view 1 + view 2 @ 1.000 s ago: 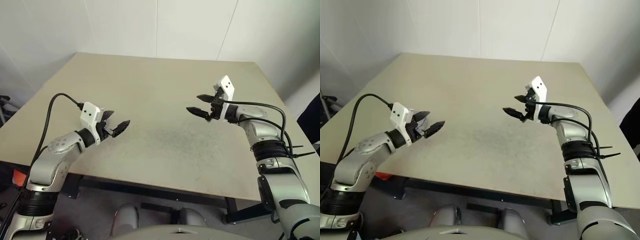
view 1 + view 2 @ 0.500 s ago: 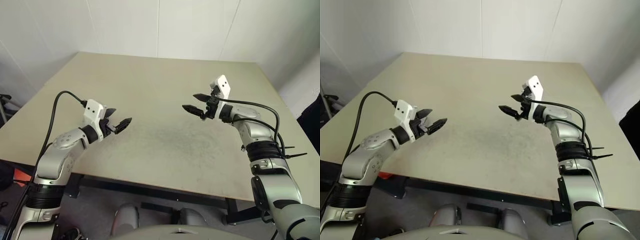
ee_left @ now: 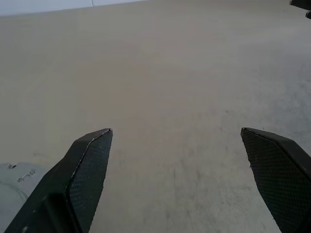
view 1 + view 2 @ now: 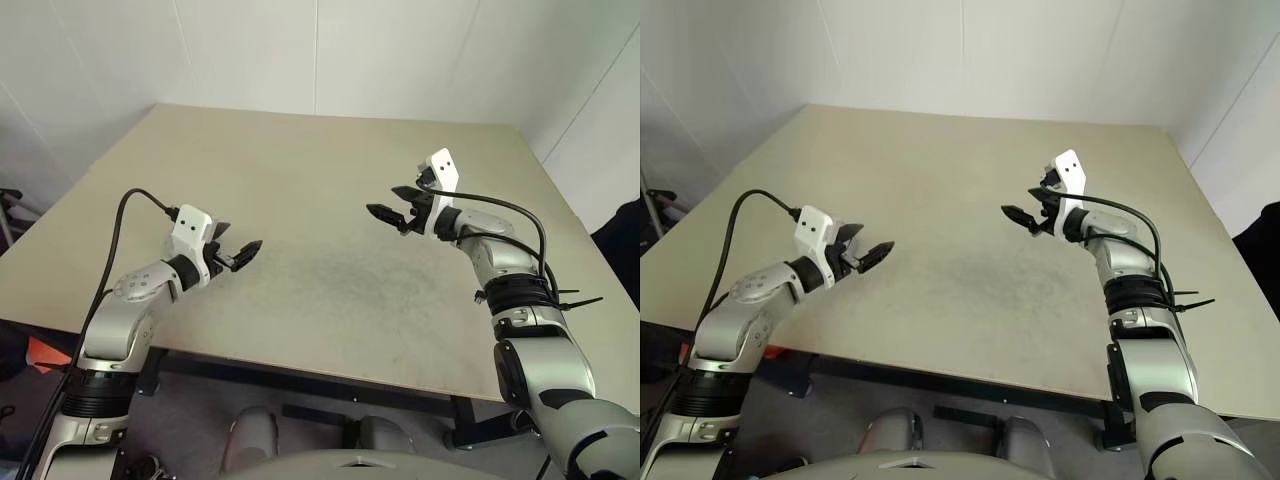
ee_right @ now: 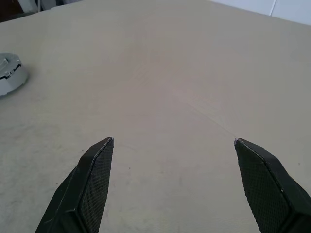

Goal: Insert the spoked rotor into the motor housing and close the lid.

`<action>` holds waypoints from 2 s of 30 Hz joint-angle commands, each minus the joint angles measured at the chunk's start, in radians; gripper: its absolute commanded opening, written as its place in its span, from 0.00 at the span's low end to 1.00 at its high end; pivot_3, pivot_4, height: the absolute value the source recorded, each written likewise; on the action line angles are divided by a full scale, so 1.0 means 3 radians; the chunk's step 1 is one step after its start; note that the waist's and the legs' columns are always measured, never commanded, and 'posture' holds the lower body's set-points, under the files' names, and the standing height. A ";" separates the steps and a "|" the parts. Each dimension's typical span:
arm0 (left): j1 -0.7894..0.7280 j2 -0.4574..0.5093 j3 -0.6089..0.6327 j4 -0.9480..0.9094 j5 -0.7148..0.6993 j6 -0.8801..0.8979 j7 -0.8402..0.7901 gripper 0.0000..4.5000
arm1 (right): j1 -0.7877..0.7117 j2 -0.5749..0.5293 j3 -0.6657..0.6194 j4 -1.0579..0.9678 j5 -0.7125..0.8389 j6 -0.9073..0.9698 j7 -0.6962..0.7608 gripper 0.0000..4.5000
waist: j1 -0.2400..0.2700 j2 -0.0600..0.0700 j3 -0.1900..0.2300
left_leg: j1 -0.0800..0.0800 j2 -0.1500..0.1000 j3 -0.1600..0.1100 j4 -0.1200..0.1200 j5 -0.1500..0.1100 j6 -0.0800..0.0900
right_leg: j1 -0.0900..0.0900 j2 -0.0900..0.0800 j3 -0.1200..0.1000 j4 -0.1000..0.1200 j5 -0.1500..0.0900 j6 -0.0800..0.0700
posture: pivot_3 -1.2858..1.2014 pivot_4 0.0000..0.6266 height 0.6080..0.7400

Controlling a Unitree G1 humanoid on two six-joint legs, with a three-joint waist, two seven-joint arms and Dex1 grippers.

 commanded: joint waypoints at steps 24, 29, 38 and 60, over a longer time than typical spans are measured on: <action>0.0035 -0.0026 0.0146 -0.0320 0.0004 0.0123 0.0129 1.00 | -0.0042 0.0131 -0.0127 -0.0174 0.0107 0.0130 -0.0106 1.00 | -0.0002 0.0000 0.0000 | 0.0001 0.0001 0.0000 0.0000 0.0000 0.0000 | 0.0000 0.0000 0.0000 0.0001 0.0000 -0.0001 | 0.52 0.00 1.00; 0.0070 -0.0059 0.0132 -0.0330 0.0024 0.0125 0.0186 1.00 | -0.0010 0.0156 -0.0107 -0.0196 0.0066 0.0117 -0.0138 1.00 | -0.0002 0.0000 0.0000 | 0.0001 0.0000 0.0000 0.0000 0.0000 0.0000 | 0.0000 0.0000 0.0000 0.0001 0.0000 -0.0001 | 0.52 0.00 1.00; -0.0040 -0.0080 0.0168 -0.0263 0.0019 0.0116 0.0204 1.00 | -0.0032 0.0223 -0.0091 -0.0221 0.0078 0.0105 -0.0125 1.00 | -0.0002 0.0000 0.0000 | 0.0001 0.0001 -0.0001 0.0000 0.0000 0.0000 | 0.0000 0.0000 0.0000 0.0001 0.0000 -0.0001 | 0.52 0.00 1.00; -0.0269 -0.0212 0.0054 -0.0076 0.0163 0.0105 0.0315 1.00 | 0.0053 0.0432 -0.0067 -0.0354 0.0026 -0.0112 -0.0246 1.00 | 0.0000 0.0000 0.0000 | 0.0000 0.0000 -0.0002 0.0000 0.0000 0.0000 | -0.0002 0.0000 0.0000 0.0001 0.0000 -0.0001 | 0.52 0.00 1.00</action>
